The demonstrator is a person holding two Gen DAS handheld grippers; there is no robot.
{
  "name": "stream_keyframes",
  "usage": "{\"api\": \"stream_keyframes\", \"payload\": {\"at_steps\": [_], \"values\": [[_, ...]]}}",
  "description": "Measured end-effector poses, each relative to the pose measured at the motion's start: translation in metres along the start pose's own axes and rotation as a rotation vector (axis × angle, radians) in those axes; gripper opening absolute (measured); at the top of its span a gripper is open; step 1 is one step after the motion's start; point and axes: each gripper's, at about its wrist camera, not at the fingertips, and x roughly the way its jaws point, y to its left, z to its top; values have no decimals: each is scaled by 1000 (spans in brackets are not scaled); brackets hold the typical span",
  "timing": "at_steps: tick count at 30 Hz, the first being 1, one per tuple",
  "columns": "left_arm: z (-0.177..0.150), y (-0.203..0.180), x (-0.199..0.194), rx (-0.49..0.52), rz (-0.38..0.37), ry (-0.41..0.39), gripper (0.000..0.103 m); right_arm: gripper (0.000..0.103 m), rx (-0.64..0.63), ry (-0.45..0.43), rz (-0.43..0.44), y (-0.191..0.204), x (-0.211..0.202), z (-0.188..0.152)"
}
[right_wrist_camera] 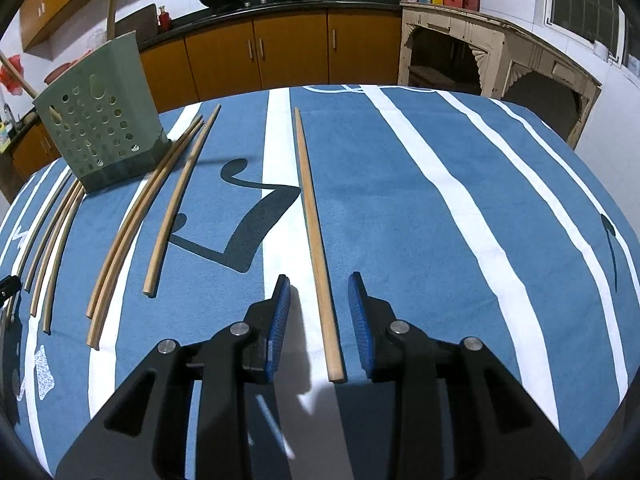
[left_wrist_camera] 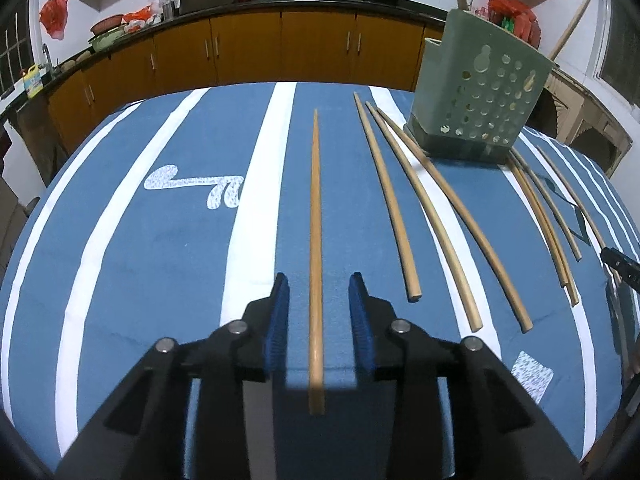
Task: Organize utensils
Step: 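Lift both held chopsticks and carry them toward the green holder, then lower both chopsticks upright into the holder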
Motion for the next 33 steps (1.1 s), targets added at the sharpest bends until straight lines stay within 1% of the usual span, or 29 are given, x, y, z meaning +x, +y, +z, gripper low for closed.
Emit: {"api": "stream_keyframes", "payload": {"at_steps": [1, 2, 3, 4, 5, 7, 10, 13, 16, 19, 22, 26, 30, 33], "values": [[-1, -1, 0, 8, 6, 1, 33, 29, 1, 0, 1, 0, 0, 0], [0, -2, 0, 11, 9, 1, 31, 19, -3, -1, 8, 0, 0, 0], [-1, -2, -1, 14, 16, 2, 28, 15, -9, 0, 16, 1, 0, 0], [-1, -1, -1, 12, 17, 1, 17, 10, -12, 1, 20, 2, 0, 0], [-1, -1, -1, 9, 15, 1, 11, 8, -14, 1, 21, 4, 0, 0], [-1, 2, -1, 0, 10, 1, 8, 8, -13, 3, 21, 4, 0, 1], [-2, 2, -3, 10, 10, 4, 8, 8, 10, 5, 46, 1, -2, 2], [-2, 3, -6, 15, 8, 6, 8, 8, 12, -37, 58, 1, -16, 4], [3, 3, -17, 24, 11, -23, 8, 8, 21, -80, 66, -1, -31, 9], [13, 3, -36, 33, 12, -82, 8, 8, 36, -140, 73, -2, -49, 16], [22, 4, -53, 22, 0, -135, 8, 8, 38, -211, 77, -3, -68, 24], [37, 6, -83, -2, -27, -231, 8, 8, 46, -301, 90, -4, -91, 37], [51, 7, -106, -27, -54, -308, 8, 8, 55, -392, 108, -3, -112, 50], [61, 9, -121, -53, -78, -361, 8, 8, 54, -439, 124, -1, -122, 59]]}}
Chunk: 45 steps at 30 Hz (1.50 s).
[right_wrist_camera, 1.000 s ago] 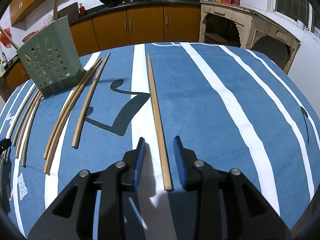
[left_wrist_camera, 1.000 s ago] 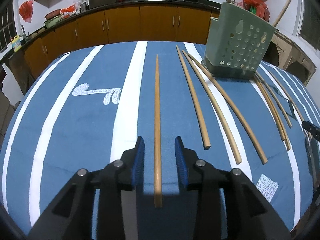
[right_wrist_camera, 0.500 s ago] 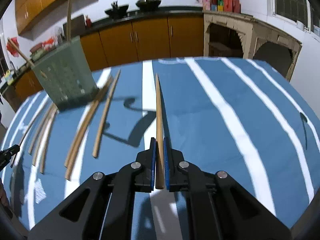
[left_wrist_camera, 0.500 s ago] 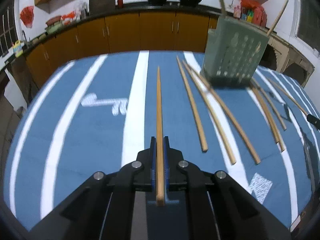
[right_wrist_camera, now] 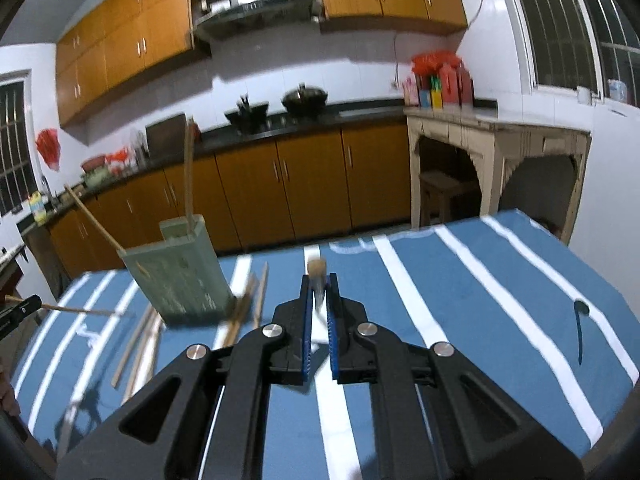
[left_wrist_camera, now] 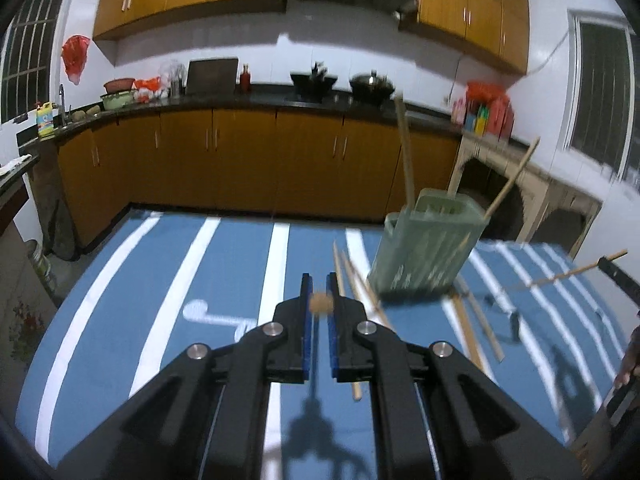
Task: Organize utensils
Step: 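Lower both chopsticks upright into the holder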
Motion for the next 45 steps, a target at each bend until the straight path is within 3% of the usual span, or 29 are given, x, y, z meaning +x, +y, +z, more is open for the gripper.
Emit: {"api": "stream_keyframes", "payload": {"at_steps": [13, 18, 25, 28, 35, 45], "values": [[37, -9, -19, 2, -21, -82, 8, 7, -7, -54, 65, 19, -10, 34], [60, -21, -36, 21, -69, -116, 8, 7, 4, -83, 149, 33, -19, 62], [100, -50, -64, 34, -195, -201, 8, 7, 1, -225, 265, 66, -42, 110], [114, -67, -68, 53, -212, -242, 8, 7, -33, -300, 267, 87, -44, 123], [141, -93, -41, 61, -183, -304, 8, 7, -39, -375, 229, 108, -15, 128], [147, -102, 22, 25, -161, -277, 8, 7, -31, -324, 214, 121, 48, 110]]}}
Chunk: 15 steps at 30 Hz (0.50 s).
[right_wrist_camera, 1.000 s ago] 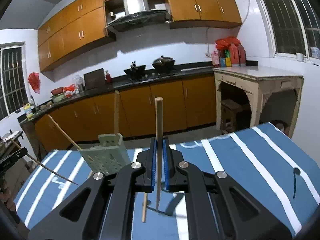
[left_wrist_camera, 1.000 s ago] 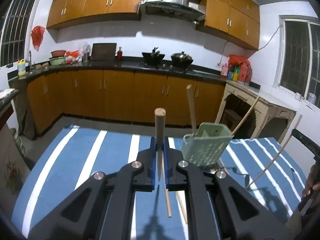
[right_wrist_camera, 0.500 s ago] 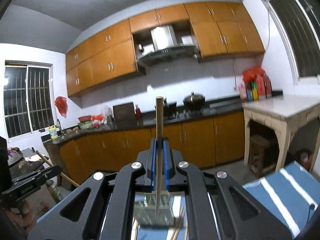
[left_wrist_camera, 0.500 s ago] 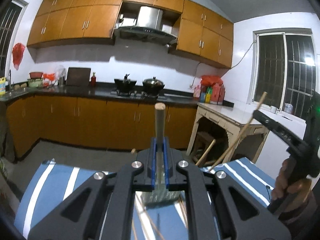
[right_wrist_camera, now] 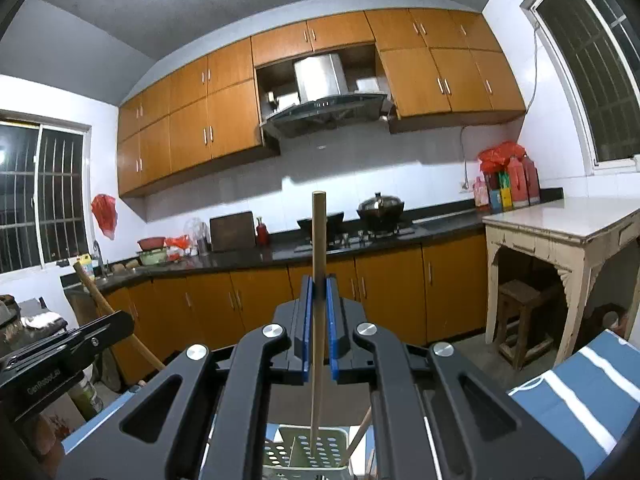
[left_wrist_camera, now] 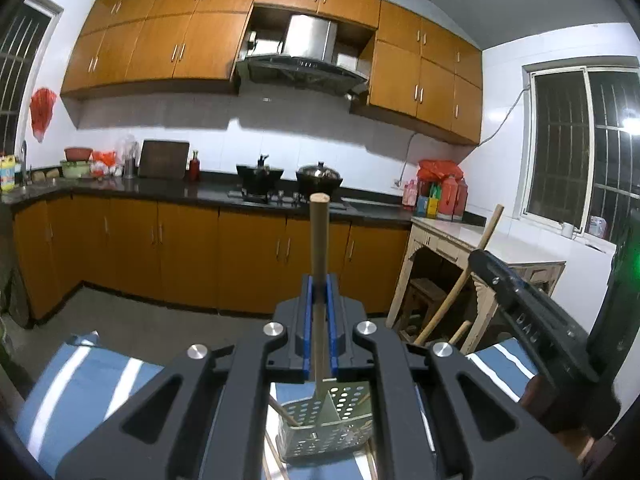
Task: Organize utensils
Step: 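Lower both chopsticks upright into the holder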
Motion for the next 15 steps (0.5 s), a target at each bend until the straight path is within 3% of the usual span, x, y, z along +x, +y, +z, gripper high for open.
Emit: {"api": "stream_keyframes", "payload": {"at_steps": [12, 13, 15], "values": [[-35, 18, 29, -51, -6, 140, 10, 8, 26, 126, -4, -3, 10, -34], [-36, 19, 30, -53, -3, 146, 13, 10, 25, 132, -7, -3, 9, -34], [-38, 23, 27, -53, 10, 153, 18, 25, 31, 141, -14, -5, 6, -33]]}}
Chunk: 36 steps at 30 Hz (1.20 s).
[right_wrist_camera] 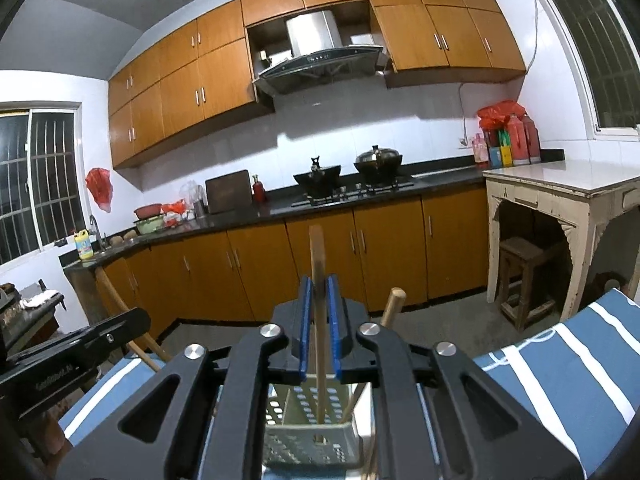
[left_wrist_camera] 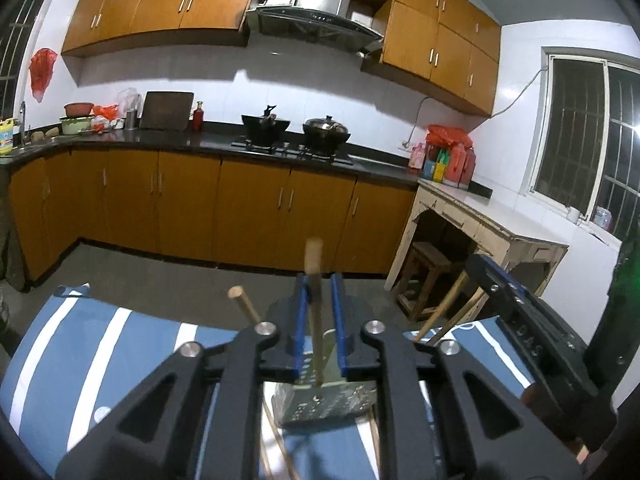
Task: Organize utensils
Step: 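Lower both chopsticks upright into the holder, then open both grippers to release the chopsticks and pull back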
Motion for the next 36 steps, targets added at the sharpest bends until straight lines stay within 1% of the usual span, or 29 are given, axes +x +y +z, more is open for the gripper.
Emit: {"api": "stream_keyframes", "payload": {"at_steps": [1, 2, 7, 13, 17, 21, 24, 26, 30, 31, 34, 36], "values": [[0, 1, -2, 0, 4, 0, 21, 41, 3, -3, -11, -1, -4, 0], [-2, 3, -6, -1, 7, -2, 23, 48, 4, -10, -20, -2, -8, 0], [0, 6, -26, 0, 28, -28, 31, 48, 3, -22, -40, -7, -28, 6], [-4, 12, -62, -3, 56, -51, 36, 53, 3, -13, -72, -16, -54, 6], [-15, 16, -87, 22, 89, -58, 40, 53, 8, 22, -97, -26, -70, -6], [-37, 28, -111, 33, 125, -59, 45, 53, -7, 83, -147, -40, -84, -31], [-61, 39, -121, 43, 163, -31, 48, 53, 7, 145, -176, -51, -85, -50], [-80, 47, -120, 54, 195, 6, 50, 53, 27, 204, -200, -60, -83, -69], [-116, 66, -102, 39, 251, 117, 50, 53, 60, 312, -236, -75, -76, -103], [-122, 69, -98, 36, 257, 138, 50, 53, 74, 352, -240, -78, -71, -113], [-147, 80, -82, 19, 272, 223, 50, 53, 97, 429, -234, -79, -62, -132], [-160, 84, -75, 10, 278, 260, 50, 50, 111, 477, -219, -77, -56, -144]]}}
